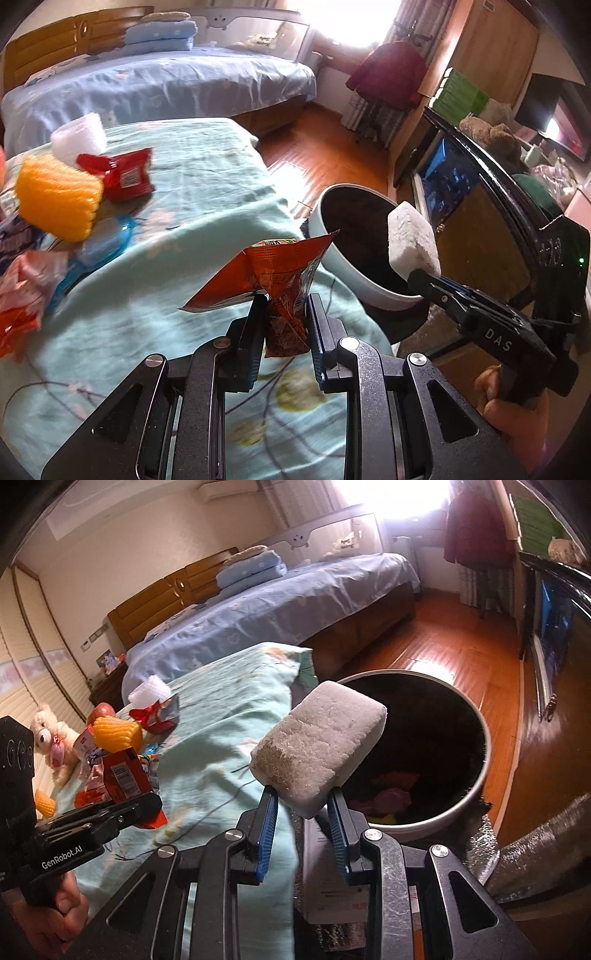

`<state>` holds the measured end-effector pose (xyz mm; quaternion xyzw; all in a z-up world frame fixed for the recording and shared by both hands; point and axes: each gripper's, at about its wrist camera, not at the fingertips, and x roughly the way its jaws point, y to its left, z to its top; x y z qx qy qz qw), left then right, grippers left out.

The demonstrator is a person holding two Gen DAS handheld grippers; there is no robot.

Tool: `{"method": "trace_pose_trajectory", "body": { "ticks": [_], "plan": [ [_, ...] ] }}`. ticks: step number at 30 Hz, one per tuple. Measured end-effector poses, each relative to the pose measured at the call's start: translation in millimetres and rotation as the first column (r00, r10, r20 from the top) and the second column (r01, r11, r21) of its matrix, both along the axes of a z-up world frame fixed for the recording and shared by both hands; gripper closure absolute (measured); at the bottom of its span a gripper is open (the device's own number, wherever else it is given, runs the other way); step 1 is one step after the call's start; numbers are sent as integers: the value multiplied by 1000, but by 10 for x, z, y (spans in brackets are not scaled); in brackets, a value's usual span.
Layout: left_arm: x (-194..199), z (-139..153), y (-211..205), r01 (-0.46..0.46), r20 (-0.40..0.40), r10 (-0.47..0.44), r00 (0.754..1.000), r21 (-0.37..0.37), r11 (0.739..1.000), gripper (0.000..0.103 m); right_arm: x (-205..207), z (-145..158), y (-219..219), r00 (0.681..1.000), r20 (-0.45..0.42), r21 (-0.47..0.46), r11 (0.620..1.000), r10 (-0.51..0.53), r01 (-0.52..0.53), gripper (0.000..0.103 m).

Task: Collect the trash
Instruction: 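Carry the wrapper and sponge over the bin and release both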

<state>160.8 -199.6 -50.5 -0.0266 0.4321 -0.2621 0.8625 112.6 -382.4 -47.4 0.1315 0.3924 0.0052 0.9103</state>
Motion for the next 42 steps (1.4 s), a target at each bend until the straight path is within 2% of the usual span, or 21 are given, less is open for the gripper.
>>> {"method": "trace_pose_trajectory", "body": {
  "ticks": [16,37,39,42],
  "plan": [
    [183,104,-564,77,22,-78,997,23,997,83,43,-110,-423,997,-29,-10,998,-70,70,75],
    [448,-24,-1105,141,-25,-140,990,68,988,82,212,-203,-772,993,-67,-14,995,-97,96,74],
    [454,-26,-1137,141,-25,-139,990,74,987,79,226,-213,-785,993,-72,-10,995,-99,98,73],
    [462,-22,-1198,148,-27,-146,989,82,986,66,238,-213,-804,992,-75,-11,995,-104,103,71]
  ]
}}
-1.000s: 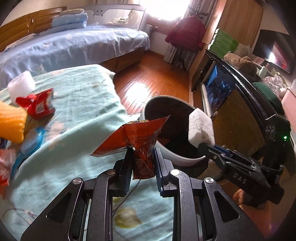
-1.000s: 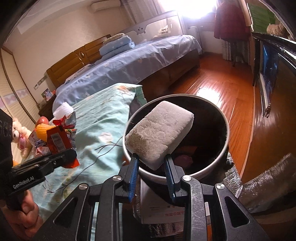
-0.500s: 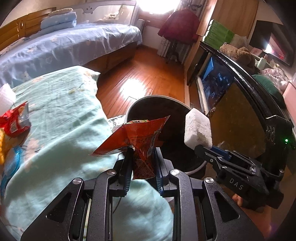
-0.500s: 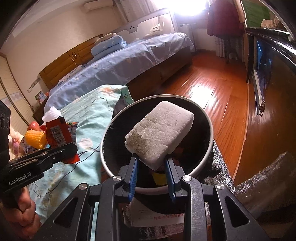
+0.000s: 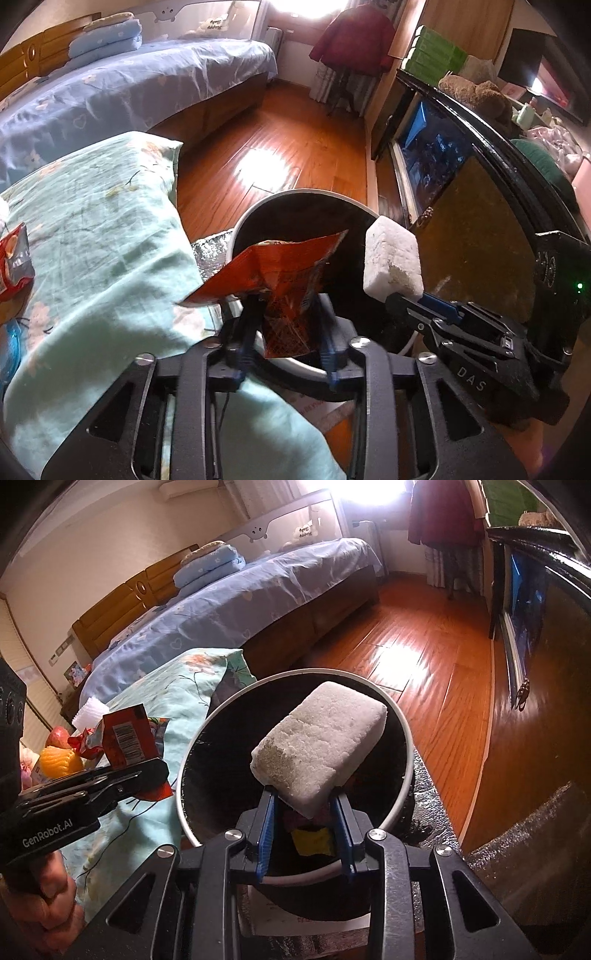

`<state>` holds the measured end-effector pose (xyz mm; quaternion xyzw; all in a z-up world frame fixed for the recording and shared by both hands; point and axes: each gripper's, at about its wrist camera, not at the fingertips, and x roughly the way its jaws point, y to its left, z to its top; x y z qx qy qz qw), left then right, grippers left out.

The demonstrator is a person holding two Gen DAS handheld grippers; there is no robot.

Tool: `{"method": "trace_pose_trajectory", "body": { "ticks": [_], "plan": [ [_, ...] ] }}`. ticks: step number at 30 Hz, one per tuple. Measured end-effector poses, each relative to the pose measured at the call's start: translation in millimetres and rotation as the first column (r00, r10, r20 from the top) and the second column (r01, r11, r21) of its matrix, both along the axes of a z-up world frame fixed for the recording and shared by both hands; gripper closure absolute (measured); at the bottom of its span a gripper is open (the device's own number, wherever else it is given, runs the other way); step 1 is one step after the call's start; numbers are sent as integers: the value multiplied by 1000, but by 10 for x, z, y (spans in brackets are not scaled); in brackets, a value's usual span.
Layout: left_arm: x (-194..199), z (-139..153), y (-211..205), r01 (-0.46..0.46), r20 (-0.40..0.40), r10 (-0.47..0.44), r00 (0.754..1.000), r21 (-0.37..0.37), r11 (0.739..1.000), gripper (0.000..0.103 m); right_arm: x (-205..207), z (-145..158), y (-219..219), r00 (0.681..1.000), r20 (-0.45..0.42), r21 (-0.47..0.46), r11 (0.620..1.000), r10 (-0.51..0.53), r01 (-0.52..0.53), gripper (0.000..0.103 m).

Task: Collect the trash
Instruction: 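Carry the wrapper and sponge over the bin and release both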

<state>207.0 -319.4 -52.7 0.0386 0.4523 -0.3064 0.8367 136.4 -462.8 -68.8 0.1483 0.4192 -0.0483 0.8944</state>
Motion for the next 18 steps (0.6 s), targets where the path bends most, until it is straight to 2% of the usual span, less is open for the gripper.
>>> {"method": "trace_pose_trajectory", "body": {
  "ticks": [2,5,7,12,18],
  "plan": [
    [3,13,-21,-3,5,3,1000,4,1000,46,4,-1,-17,1000,-1,3,1000,-4,4,70],
    [6,29,1,-12,10,12,1000,3,1000,32,5,11,-33,1000,-4,4,1000,-8,8,59],
    [2,34,44,-21,9,21,1000,3,1000,32,-9,22,-32,1000,2,4,1000,-9,9,44],
    [-61,21,275,-51,4,51,999,-3,999,31,-50,61,17,1000,13,-2,1000,-8,8,41],
    [-236,-3,665,-100,16,100,995,-4,995,31,-93,123,212,999,36,12,1000,26,-27,33]
  ]
}}
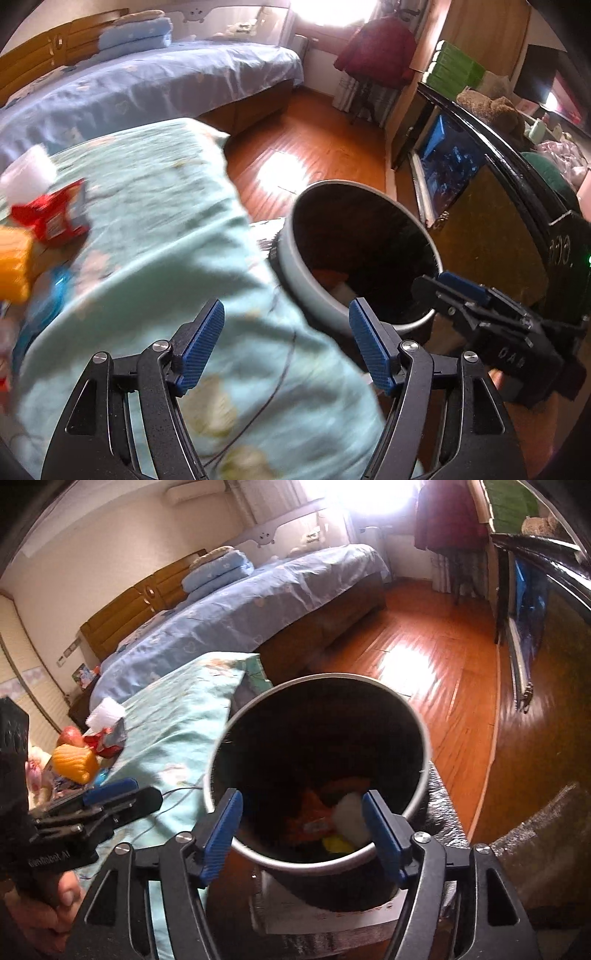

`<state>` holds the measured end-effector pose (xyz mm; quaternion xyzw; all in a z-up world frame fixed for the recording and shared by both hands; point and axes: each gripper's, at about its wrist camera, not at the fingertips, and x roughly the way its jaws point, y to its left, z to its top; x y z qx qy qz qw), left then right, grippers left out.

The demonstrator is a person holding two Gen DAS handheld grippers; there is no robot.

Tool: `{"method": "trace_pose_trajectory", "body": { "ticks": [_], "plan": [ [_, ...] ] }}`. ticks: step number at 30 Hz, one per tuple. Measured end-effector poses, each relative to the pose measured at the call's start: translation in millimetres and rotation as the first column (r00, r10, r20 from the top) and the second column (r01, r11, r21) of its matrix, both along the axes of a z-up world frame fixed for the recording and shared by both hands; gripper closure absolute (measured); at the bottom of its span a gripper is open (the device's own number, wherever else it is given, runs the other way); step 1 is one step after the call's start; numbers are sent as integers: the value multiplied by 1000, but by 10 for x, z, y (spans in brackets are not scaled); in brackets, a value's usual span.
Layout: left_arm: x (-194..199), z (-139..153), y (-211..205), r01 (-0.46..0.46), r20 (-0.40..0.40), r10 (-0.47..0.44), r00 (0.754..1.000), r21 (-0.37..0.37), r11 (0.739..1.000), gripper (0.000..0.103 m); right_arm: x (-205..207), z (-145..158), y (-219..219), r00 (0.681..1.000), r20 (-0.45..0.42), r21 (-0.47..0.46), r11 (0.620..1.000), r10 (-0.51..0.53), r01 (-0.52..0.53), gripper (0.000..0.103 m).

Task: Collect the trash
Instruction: 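Carry the wrapper and sponge over the bin and release both, then grasp the crumpled tissue with the left gripper while the right gripper grasps the plastic bag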

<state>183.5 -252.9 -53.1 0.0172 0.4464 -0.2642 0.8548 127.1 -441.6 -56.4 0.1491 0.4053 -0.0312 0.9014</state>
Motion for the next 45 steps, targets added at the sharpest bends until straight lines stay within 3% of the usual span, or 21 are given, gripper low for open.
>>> {"method": "trace_pose_trajectory", "body": {
  "ticks": [19,31,45],
  "plan": [
    [-463,48,1302,-203,37,205,978,-43,978,31,1,61,1006,985,32,34,985,169,-170,29],
    [-556,26,2222,-383,33,386,922,-71,921,31,60,47,1766,950,32,38,949,312,-313,28],
    [-520,-97,2985,-505,16,507,862,-65,861,31,143,35,2513,885,29,33,885,464,-465,28]
  ]
}}
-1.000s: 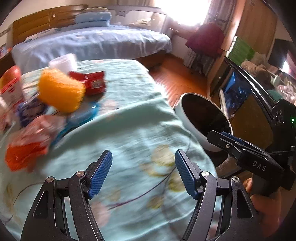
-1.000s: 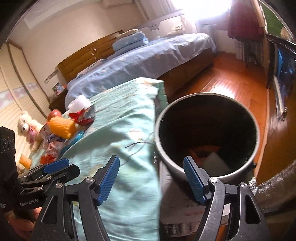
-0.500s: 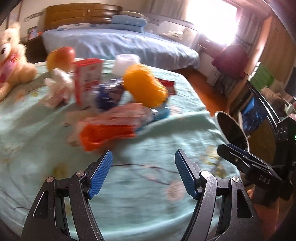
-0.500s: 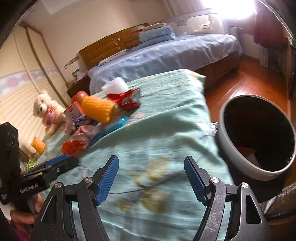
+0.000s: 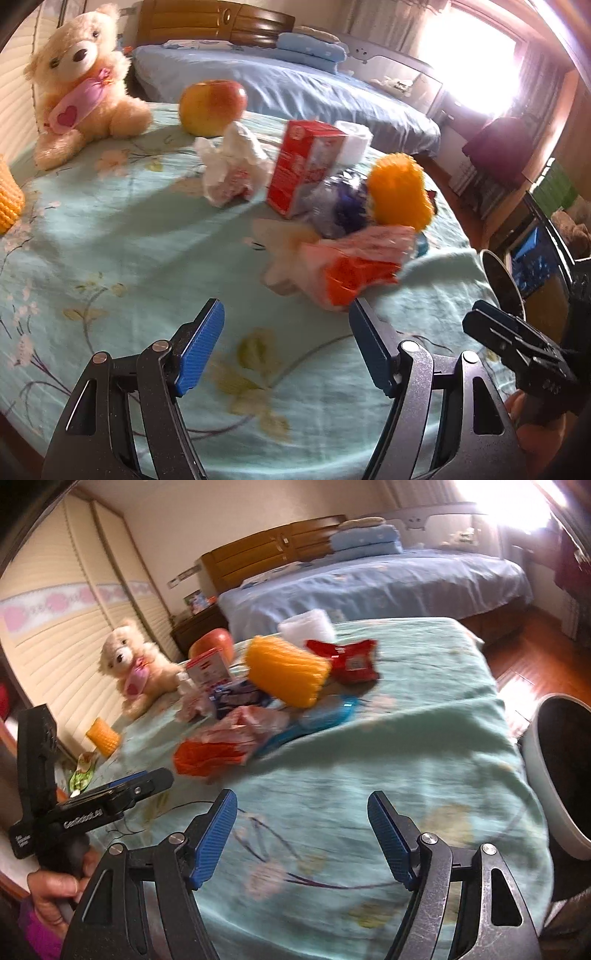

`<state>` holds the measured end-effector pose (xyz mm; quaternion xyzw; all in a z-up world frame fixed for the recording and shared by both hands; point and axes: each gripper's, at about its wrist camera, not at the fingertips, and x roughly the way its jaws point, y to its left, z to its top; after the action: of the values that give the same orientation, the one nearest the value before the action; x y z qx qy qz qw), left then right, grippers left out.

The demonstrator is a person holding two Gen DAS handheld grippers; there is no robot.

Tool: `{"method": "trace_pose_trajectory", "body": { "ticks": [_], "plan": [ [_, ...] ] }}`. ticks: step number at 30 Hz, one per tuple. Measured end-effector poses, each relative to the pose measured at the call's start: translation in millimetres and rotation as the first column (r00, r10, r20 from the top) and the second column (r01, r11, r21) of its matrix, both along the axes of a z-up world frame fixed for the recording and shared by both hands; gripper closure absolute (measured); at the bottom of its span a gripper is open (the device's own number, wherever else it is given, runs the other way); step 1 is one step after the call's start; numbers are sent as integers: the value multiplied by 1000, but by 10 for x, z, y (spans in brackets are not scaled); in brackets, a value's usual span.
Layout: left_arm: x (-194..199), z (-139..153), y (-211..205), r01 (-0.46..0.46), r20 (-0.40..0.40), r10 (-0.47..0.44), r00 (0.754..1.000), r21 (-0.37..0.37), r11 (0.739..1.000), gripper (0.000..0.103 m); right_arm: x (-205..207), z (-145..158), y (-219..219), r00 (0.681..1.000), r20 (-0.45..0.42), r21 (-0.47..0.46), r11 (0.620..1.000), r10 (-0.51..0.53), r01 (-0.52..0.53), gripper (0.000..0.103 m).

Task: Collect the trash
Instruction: 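Grasp the crumpled tissue with the left gripper while the right gripper grasps the plastic bag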

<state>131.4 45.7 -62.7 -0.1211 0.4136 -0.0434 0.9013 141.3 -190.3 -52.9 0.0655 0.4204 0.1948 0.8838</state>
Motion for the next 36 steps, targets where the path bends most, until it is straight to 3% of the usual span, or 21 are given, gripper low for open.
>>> {"method": "trace_pose_trajectory", "body": {
  "ticks": [19,30,31,33,36],
  "plan": [
    [532,-32,471,-16,-5,16,1000,70,997,31,248,-58,577,994,-5,16,994,109,-109,28],
    [1024,-131,546,47,-18,-46,999,87,995,32,475,-170,780,990,-31,13,990,140,-139,28],
    [1057,-144,537,51,-21,-49,999,93,994,34,494,-188,790,990,-36,11,990,140,-139,29],
    [1104,-160,515,67,-25,-64,998,95,993,47,529,-233,817,989,-48,6,990,139,-139,30],
    [1149,-180,461,105,-27,-103,994,93,990,76,540,-246,847,987,-46,12,988,154,-154,46]
  ]
}}
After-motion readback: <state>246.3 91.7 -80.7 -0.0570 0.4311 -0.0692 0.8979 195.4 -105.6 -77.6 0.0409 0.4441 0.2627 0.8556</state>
